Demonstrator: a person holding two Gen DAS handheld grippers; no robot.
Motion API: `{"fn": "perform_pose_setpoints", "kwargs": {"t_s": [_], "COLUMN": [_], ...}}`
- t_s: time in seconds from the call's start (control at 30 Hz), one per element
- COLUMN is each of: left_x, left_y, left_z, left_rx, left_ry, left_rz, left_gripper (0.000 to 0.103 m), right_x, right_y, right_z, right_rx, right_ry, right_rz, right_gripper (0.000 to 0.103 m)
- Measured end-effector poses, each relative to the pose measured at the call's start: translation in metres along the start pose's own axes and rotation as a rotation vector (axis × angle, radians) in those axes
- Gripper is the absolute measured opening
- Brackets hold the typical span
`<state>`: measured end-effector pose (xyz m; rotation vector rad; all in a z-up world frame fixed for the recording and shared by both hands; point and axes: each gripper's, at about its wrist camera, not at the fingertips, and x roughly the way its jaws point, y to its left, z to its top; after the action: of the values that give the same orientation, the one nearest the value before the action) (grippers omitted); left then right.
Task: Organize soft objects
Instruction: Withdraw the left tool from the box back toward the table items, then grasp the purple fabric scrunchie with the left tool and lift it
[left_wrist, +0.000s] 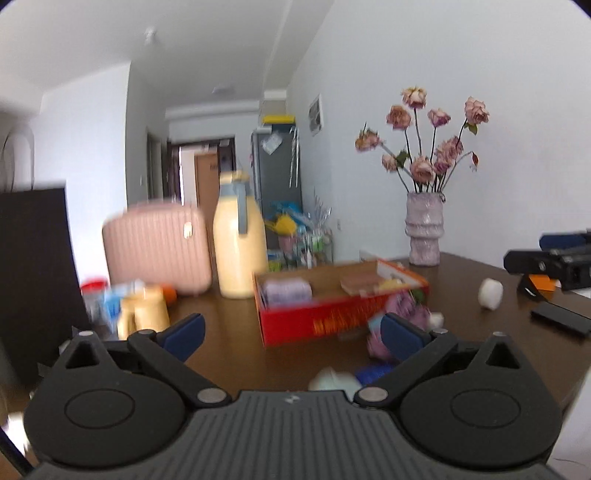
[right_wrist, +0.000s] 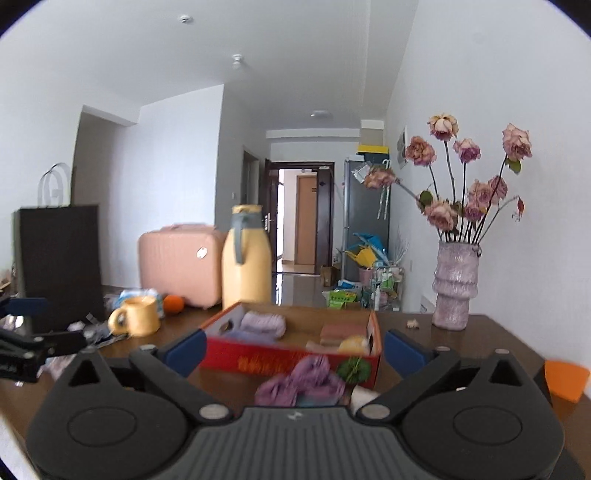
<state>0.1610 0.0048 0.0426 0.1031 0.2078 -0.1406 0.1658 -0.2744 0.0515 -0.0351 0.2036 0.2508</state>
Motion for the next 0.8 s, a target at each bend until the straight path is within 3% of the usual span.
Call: {"fn": "perform_pose_setpoints", "kwargs": {"t_s": [0.13, 0.27, 0.37, 0.6, 0.8], "left_x": [-0.022, -0.026, -0.019, 0.005, 0.059], "left_y": [-0.002, -0.008, -0.009, -0.015, -0.035], "left_z": [-0.036, -0.061, -0.065, -0.058, -0.037], "left_rx": [-0.088, -0.101, -0.137, -0.164, -0.183], "left_ry": [0.082, 0.180, 0.222, 0.210, 0.218], "left_rz": [-0.033, -0.075, -0.105, -0.102, -0.169], "left_gripper": [0.103, 0.103, 0.103, 0.103, 0.102], "right_x": [-0.026, -0.028, -0.020, 0.009, 0.058], "right_y": [0.011, 0.018, 0.013, -0.012, -0.043], "right_z": [-0.047, -0.079, -0.077, -0.072, -0.061], "right_rx": [0.053, 0.040, 0.054, 0.153, 0.241], "right_ry": [0.063, 0.168, 0.161, 0.170, 0.193], "right_rz": [0.005, 0.019, -0.037, -0.049, -0.039], "right_gripper": [0.102, 0.102, 0.102, 0.099, 0.095]}}
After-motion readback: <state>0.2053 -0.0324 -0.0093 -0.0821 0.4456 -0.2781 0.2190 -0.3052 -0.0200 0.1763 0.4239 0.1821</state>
